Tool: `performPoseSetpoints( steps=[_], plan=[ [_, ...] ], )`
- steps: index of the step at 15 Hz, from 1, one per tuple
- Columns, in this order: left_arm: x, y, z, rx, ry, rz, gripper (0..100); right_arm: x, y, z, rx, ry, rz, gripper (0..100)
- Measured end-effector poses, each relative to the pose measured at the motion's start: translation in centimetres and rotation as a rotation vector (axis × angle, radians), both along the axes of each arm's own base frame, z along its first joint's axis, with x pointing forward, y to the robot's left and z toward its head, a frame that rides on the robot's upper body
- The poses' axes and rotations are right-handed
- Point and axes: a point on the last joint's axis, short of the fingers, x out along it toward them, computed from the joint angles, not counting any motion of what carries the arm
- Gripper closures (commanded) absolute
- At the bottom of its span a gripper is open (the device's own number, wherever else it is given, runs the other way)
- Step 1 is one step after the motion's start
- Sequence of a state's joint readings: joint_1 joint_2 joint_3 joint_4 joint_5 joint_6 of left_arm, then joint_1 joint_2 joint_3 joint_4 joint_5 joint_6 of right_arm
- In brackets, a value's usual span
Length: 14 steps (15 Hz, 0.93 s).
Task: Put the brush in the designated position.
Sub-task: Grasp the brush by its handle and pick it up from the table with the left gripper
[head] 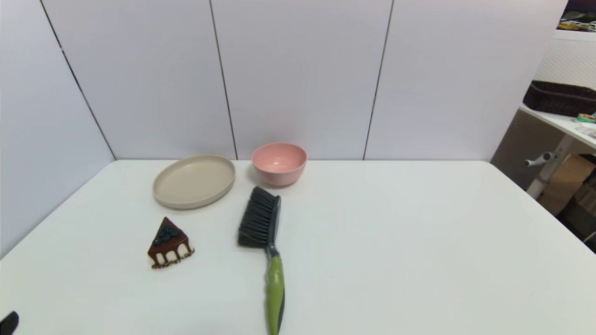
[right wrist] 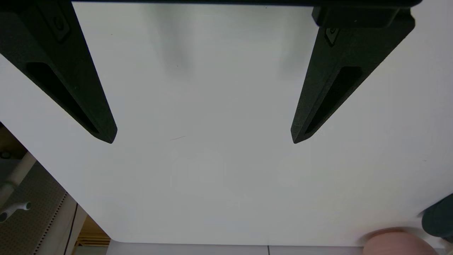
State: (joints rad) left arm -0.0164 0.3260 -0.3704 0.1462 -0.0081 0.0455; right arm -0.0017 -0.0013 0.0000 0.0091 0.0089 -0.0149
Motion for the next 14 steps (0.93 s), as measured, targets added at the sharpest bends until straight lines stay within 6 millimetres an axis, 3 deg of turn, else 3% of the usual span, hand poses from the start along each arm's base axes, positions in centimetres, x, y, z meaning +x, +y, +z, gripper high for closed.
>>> performPoseSetpoints(
  steps=[4, 7, 10, 14],
  plan=[
    [3.1, -0.3, 8.0, 0.063, 0.015, -0.113, 0, 0.0, 0.0, 0.0, -0.001, 0.000, 0.000, 0],
    [6.4, -1.6, 12.2, 0.113, 0.088, -0.288, 0, 0.0, 0.0, 0.0, -0.001, 0.000, 0.000, 0],
    [10.4, -4.4, 14.2, 0.165, 0.183, -0.446, 0, 0.0, 0.0, 0.0, 0.000, 0.000, 0.000, 0],
    [15.8, -9.1, 14.8, 0.204, 0.276, -0.564, 0, 0.0, 0.0, 0.0, 0.000, 0.000, 0.000, 0]
  ],
)
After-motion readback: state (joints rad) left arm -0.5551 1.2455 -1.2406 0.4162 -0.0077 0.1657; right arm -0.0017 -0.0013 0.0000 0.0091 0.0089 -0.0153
